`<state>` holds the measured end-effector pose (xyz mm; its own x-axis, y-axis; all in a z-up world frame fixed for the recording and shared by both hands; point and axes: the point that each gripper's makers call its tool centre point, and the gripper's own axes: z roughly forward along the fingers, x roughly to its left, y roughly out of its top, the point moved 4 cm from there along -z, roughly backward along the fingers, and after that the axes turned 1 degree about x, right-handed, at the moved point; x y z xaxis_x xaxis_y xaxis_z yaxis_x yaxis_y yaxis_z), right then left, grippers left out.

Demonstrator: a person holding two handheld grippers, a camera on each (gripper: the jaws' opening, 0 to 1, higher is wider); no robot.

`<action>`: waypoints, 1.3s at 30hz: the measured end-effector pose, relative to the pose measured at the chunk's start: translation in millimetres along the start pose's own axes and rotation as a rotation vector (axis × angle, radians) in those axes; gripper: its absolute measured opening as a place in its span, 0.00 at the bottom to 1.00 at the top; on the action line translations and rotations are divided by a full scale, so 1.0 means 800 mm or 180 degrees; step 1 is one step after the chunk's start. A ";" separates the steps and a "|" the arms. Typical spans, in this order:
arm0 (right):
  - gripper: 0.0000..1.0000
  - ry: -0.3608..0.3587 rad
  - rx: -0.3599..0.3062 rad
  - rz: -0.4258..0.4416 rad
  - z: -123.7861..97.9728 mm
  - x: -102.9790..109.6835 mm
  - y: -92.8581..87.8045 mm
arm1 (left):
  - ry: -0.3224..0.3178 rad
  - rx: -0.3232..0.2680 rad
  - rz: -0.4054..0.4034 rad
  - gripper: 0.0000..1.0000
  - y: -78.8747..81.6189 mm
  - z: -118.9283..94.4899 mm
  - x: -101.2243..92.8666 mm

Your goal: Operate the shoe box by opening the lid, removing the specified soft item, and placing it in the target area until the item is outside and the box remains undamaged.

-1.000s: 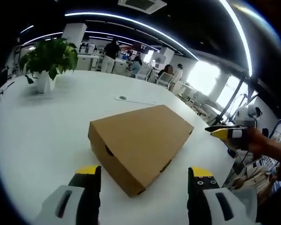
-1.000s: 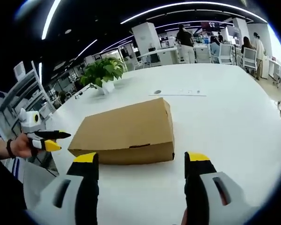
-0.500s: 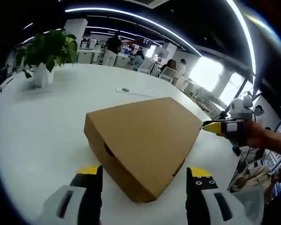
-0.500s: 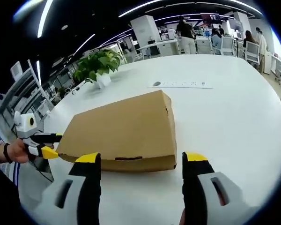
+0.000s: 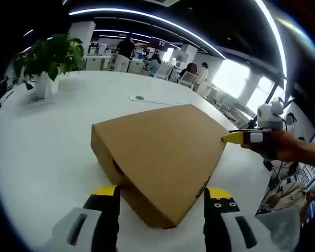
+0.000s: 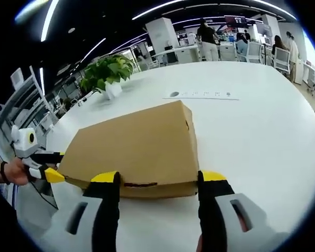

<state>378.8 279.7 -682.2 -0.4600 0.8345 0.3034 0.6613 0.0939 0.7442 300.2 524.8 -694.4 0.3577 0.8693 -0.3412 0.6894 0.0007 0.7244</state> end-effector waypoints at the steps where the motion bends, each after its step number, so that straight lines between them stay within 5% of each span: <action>1: 0.56 -0.0001 -0.0008 -0.0003 0.000 0.000 0.000 | -0.0004 0.0000 0.0004 0.65 0.000 0.000 0.001; 10: 0.55 0.0049 -0.0089 -0.0075 0.012 0.020 -0.001 | 0.0042 0.0010 0.0048 0.61 -0.005 -0.014 0.017; 31: 0.54 0.0327 0.0034 -0.0252 0.061 0.130 -0.012 | 0.0282 0.0058 0.0115 0.60 -0.032 -0.101 0.094; 39: 0.53 0.0433 0.0097 -0.0341 0.063 0.145 -0.016 | 0.0272 0.0070 0.0132 0.60 -0.036 -0.116 0.109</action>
<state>347.2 402.7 -686.4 -0.6034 0.7378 0.3026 0.6209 0.1966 0.7588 252.8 646.6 -689.2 0.3319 0.9073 -0.2582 0.6890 -0.0462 0.7233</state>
